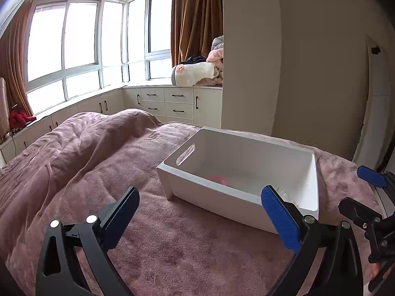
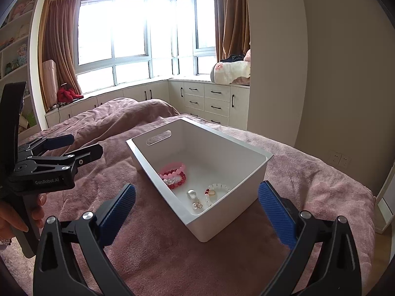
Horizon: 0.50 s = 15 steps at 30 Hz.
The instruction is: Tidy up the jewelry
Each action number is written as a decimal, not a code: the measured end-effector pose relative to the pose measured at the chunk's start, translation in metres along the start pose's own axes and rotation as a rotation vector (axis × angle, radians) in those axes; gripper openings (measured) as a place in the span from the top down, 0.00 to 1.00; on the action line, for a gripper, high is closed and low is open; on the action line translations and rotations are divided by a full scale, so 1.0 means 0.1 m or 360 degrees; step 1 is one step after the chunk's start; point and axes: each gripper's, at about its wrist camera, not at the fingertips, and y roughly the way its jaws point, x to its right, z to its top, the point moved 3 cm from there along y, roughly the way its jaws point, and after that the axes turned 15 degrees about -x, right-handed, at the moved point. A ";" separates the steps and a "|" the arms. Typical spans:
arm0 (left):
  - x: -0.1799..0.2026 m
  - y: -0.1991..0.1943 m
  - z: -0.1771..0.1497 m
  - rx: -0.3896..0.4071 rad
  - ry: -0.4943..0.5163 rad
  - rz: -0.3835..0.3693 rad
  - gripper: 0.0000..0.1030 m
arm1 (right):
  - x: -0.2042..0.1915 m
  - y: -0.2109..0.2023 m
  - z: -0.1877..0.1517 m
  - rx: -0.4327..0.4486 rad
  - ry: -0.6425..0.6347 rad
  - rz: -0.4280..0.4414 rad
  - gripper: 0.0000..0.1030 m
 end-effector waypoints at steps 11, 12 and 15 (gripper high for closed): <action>0.05 -0.02 -0.04 0.0009 0.0004 0.0008 0.03 | 0.01 0.01 0.00 -0.0010 0.0011 -0.0008 0.05; 0.05 -0.01 -0.04 0.0004 0.0004 0.0011 0.03 | 0.01 0.01 -0.01 -0.0011 0.0010 -0.0007 0.05; 0.03 0.01 -0.04 -0.0008 0.0000 0.0004 0.03 | 0.01 0.01 0.00 -0.0011 0.0006 -0.0010 0.05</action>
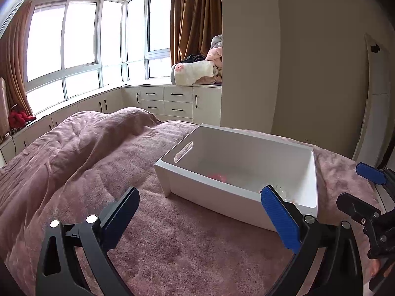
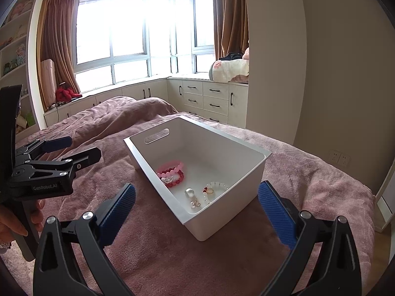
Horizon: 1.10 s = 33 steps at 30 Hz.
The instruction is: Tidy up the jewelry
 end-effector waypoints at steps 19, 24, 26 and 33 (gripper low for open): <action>-0.02 -0.02 -0.10 0.0004 0.0031 0.0014 0.03 | 0.01 0.00 0.01 0.0011 0.0003 -0.0025 0.05; -0.02 -0.01 -0.11 0.0006 0.0018 -0.0005 0.03 | 0.01 0.00 0.01 0.0012 0.0004 -0.0024 0.05; 0.01 -0.02 -0.12 0.0017 0.0021 -0.0009 0.03 | 0.01 0.00 0.01 0.0012 0.0004 -0.0028 0.05; 0.08 0.01 -0.13 0.0005 0.0046 -0.0034 0.03 | 0.04 0.00 0.01 0.0010 0.0021 -0.0030 0.05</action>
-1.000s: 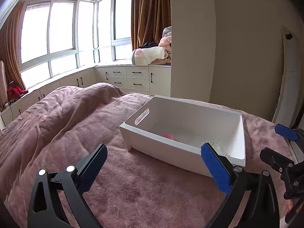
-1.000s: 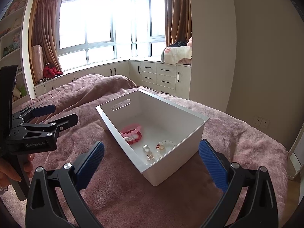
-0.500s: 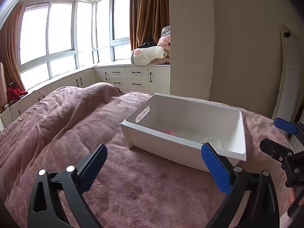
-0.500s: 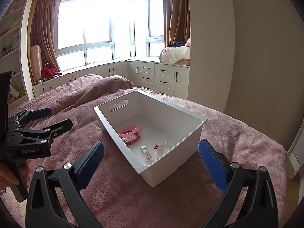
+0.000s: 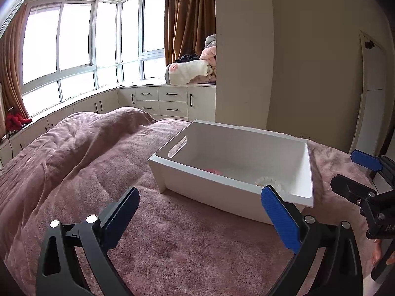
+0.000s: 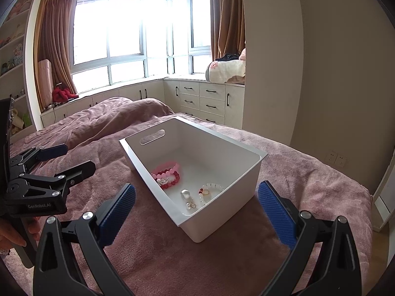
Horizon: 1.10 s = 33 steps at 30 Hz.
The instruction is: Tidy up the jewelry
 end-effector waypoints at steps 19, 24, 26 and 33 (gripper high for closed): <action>0.03 0.00 0.04 0.0023 0.0002 -0.0057 0.03 | -0.01 0.06 -0.01 -0.0032 0.0007 0.0025 0.05; -0.01 -0.05 0.02 0.0094 -0.0058 -0.0010 0.03 | -0.08 0.07 -0.03 -0.0042 -0.0038 0.0033 0.05; -0.01 -0.06 0.01 0.0110 -0.0053 -0.0003 0.03 | -0.11 0.08 -0.03 -0.0049 -0.0058 0.0039 0.05; -0.04 -0.06 -0.02 0.0109 -0.0102 -0.0002 0.03 | -0.17 0.07 -0.05 -0.0046 -0.0092 0.0037 0.05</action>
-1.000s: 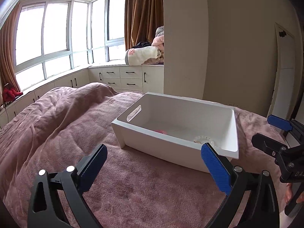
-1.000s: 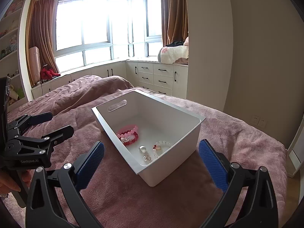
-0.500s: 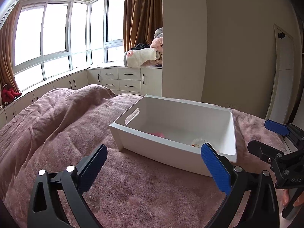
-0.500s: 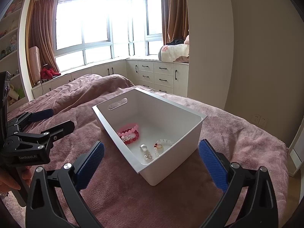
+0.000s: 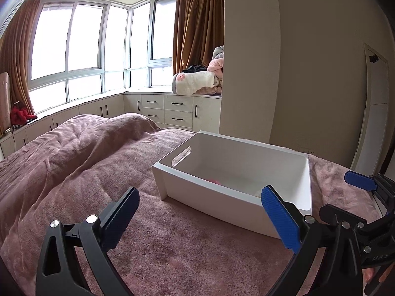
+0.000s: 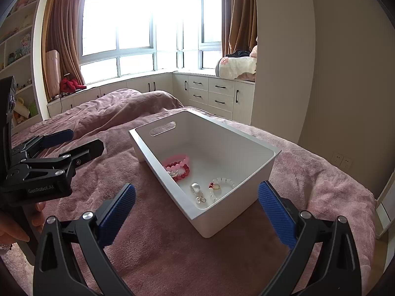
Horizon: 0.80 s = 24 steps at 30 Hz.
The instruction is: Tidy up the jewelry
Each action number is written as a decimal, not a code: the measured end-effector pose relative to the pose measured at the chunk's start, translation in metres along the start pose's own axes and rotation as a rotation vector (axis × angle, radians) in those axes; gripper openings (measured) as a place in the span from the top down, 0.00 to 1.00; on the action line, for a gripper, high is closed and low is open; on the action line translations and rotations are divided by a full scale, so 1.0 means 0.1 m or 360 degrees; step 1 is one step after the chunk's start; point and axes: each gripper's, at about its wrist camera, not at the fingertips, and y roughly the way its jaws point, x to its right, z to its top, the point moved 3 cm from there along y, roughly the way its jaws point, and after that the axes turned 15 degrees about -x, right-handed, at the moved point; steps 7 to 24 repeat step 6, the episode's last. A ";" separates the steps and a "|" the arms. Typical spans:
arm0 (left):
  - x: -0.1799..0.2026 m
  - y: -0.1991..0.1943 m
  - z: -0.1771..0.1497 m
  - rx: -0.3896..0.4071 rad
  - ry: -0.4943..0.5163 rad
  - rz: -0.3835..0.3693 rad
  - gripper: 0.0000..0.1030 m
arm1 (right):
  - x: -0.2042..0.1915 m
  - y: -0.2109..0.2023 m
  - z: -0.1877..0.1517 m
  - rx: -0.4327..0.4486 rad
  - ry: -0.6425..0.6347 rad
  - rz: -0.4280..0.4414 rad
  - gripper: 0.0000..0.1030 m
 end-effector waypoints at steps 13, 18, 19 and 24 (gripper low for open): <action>0.02 -0.02 0.00 0.0016 0.0019 0.0001 0.03 | 0.03 -0.02 0.00 0.0001 0.0018 0.0001 0.05; 0.02 -0.02 0.00 0.0016 0.0019 0.0001 0.03 | 0.03 -0.02 0.00 0.0001 0.0018 0.0001 0.05; 0.02 -0.02 0.00 0.0016 0.0019 0.0001 0.03 | 0.03 -0.02 0.00 0.0001 0.0018 0.0001 0.05; 0.02 -0.02 0.00 0.0016 0.0019 0.0001 0.03 | 0.03 -0.02 0.00 0.0001 0.0018 0.0001 0.05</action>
